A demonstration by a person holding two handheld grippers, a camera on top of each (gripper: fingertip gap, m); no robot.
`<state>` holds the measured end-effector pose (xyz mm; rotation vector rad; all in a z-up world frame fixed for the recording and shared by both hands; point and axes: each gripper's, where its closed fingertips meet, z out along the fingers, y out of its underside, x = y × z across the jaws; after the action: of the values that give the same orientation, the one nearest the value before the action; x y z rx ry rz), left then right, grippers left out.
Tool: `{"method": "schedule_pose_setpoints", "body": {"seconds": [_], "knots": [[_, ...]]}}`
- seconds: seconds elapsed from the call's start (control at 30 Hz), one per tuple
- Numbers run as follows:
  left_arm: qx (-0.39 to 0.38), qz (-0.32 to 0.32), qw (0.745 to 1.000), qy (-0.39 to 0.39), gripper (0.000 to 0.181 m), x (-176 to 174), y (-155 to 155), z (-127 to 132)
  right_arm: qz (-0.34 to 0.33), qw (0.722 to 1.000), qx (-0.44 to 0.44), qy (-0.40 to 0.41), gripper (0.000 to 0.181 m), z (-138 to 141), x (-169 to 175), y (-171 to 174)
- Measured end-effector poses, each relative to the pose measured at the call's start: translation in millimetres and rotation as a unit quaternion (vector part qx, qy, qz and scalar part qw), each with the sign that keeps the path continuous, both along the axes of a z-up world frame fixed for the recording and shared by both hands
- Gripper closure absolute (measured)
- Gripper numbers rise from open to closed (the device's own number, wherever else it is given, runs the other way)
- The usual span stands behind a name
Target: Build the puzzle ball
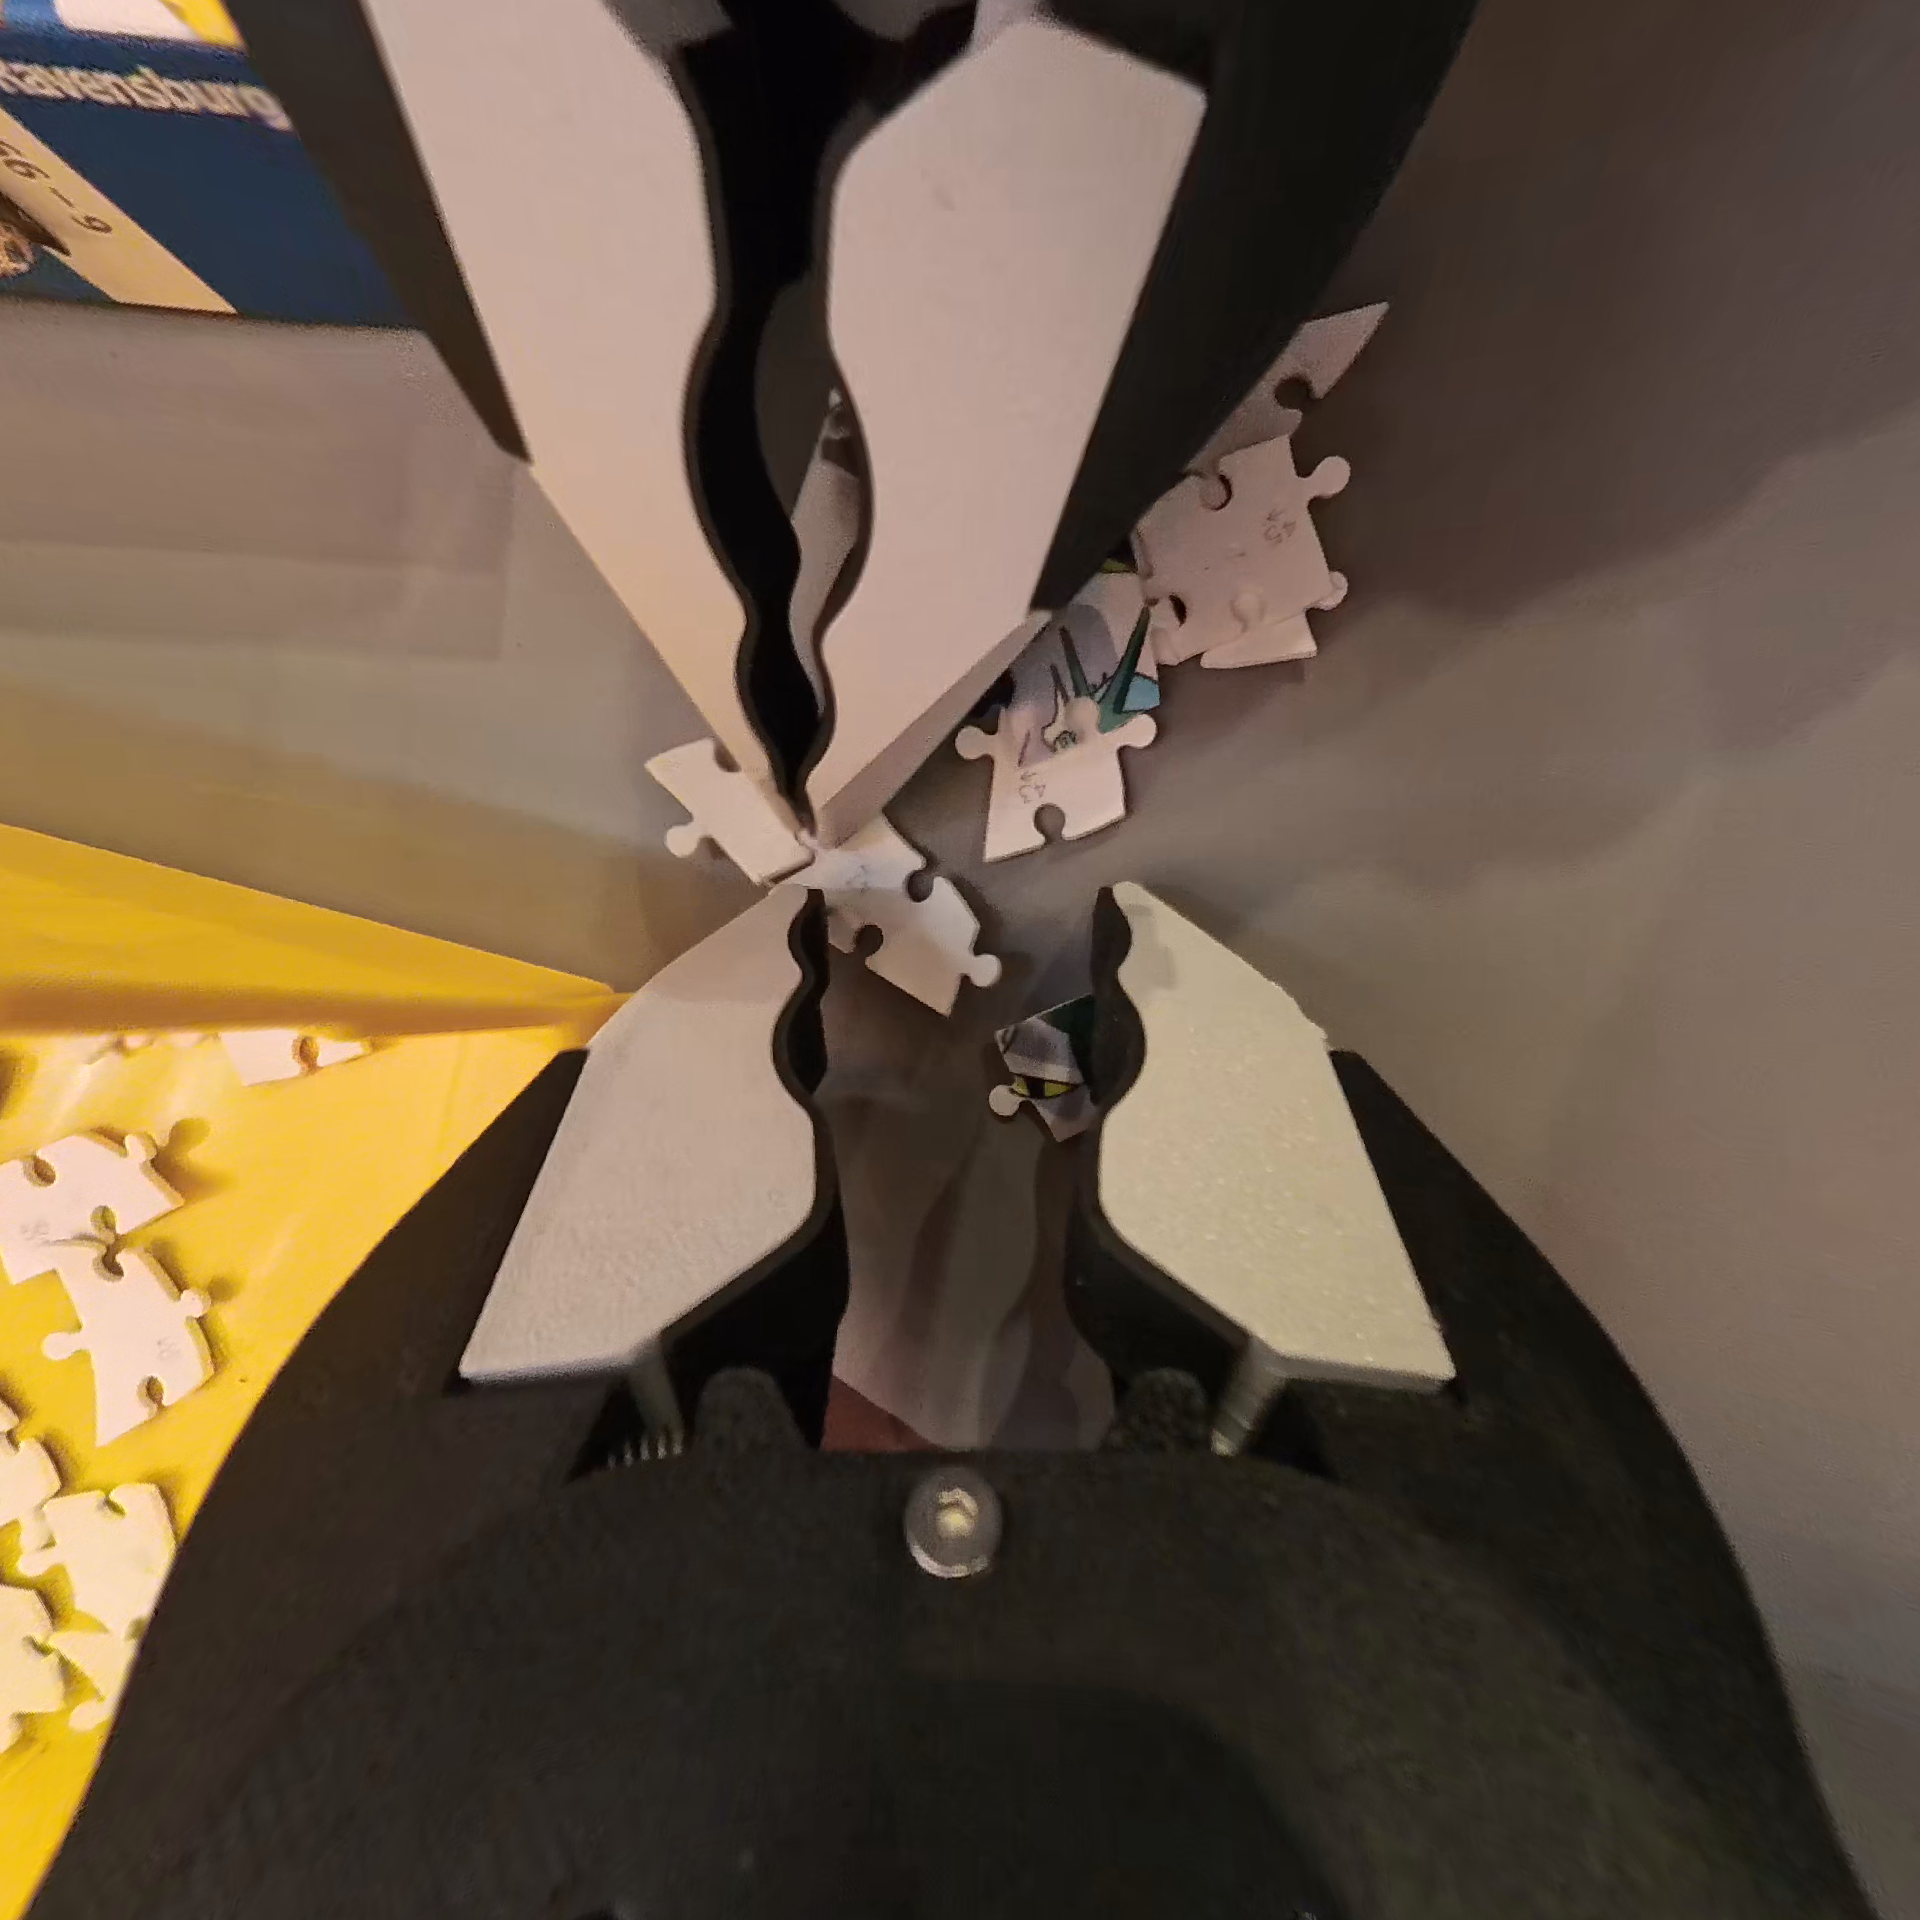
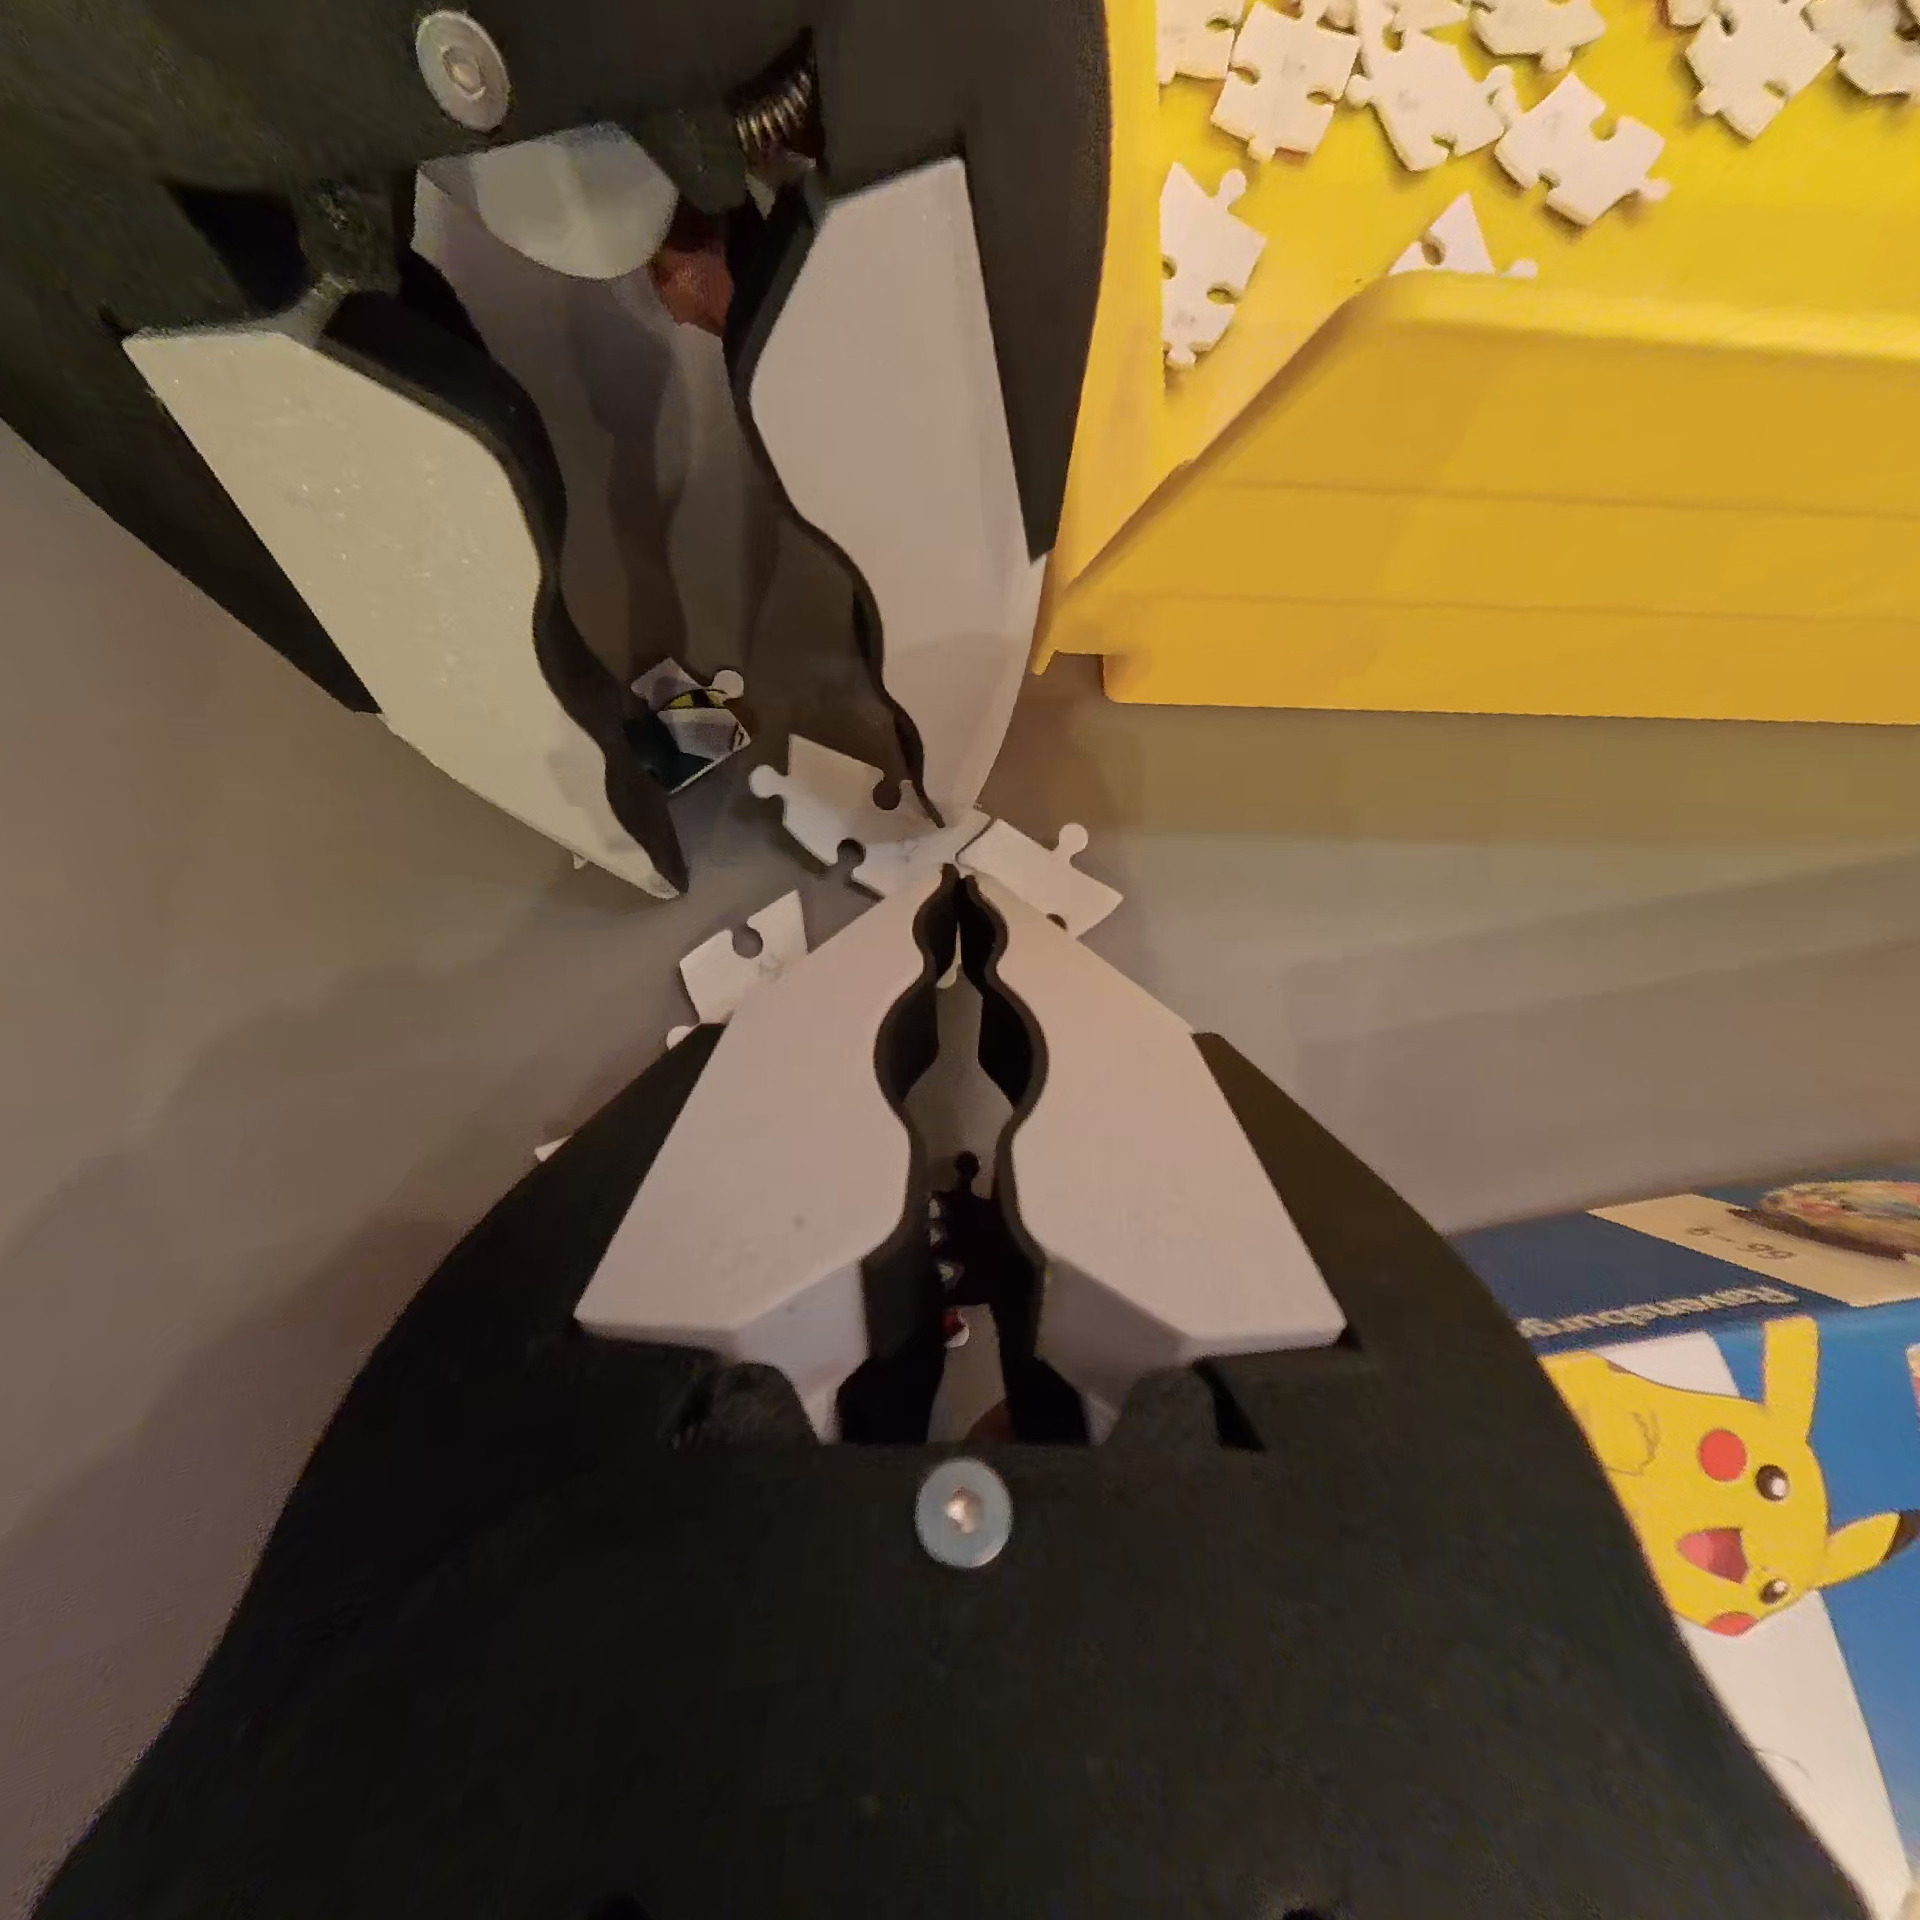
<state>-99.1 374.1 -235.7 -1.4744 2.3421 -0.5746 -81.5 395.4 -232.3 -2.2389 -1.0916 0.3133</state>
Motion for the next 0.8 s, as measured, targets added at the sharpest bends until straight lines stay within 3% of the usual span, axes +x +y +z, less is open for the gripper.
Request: {"method": "schedule_pose_setpoints", "body": {"seconds": [0.4,0.7,0.8], "knots": [[-0.002,0.001,0.999,-0.042,0.127,5.7,-3.7,7.5,-0.063,0.991,-0.082,0.090,0.181,-0.7,0.1,-1.1],[-0.013,0.006,1.000,-0.009,0.126,9.1,-4.0,-0.4,-0.074,0.989,-0.090,0.089,0.181,0.5,-0.3,-1.2],[-0.018,0.013,1.000,-0.015,0.122,7.6,-5.3,-0.6,-0.091,0.986,-0.073,0.115,0.181,15.4,2.6,-1.8]]}}
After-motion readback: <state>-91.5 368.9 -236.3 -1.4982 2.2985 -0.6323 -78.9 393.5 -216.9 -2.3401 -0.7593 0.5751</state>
